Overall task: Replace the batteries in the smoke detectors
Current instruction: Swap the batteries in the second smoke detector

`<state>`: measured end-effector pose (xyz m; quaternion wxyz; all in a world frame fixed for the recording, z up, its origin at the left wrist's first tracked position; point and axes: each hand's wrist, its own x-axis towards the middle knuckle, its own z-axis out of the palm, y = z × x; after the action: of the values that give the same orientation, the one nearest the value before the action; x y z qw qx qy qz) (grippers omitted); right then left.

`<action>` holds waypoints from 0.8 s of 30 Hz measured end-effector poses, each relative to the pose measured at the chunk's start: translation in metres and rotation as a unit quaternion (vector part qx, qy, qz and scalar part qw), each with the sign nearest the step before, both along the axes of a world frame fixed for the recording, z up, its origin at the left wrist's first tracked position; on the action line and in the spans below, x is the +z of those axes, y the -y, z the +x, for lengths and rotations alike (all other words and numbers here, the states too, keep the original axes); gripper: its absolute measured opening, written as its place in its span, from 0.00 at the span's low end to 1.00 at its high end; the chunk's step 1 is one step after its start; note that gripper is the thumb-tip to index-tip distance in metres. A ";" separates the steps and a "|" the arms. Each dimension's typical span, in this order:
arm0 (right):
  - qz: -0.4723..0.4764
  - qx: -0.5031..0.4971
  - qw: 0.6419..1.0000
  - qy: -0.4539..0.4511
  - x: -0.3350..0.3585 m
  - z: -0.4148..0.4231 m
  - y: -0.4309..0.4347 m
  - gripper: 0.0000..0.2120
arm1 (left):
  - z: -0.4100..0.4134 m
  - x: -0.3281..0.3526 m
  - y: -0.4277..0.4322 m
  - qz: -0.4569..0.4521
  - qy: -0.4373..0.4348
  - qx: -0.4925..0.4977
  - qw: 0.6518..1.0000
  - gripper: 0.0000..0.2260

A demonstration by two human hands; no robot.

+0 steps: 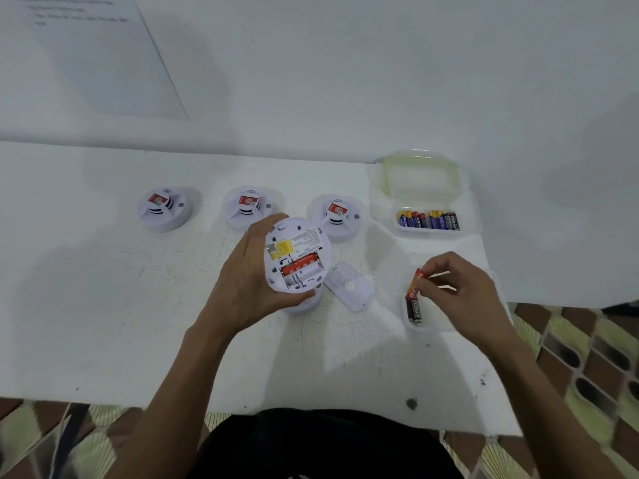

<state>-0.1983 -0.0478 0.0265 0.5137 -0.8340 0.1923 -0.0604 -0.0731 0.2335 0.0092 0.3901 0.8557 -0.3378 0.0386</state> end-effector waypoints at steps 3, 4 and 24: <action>-0.085 0.012 0.994 -0.065 -0.011 -0.002 0.023 0.07 | 0.000 0.003 0.001 0.000 -0.002 0.006 1.000 0.41; -0.103 0.020 0.991 -0.086 -0.015 -0.002 0.027 0.07 | 0.000 0.004 0.002 0.000 -0.004 0.008 1.000 0.41; -0.203 0.093 0.966 -0.131 -0.030 0.003 0.032 0.04 | -0.003 0.007 0.006 -0.002 -0.033 0.016 0.999 0.41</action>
<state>-0.1949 -0.0800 -0.0032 0.3075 -0.9355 0.1637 0.0599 -0.0762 0.2278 0.0165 0.4017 0.8610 -0.3115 0.0172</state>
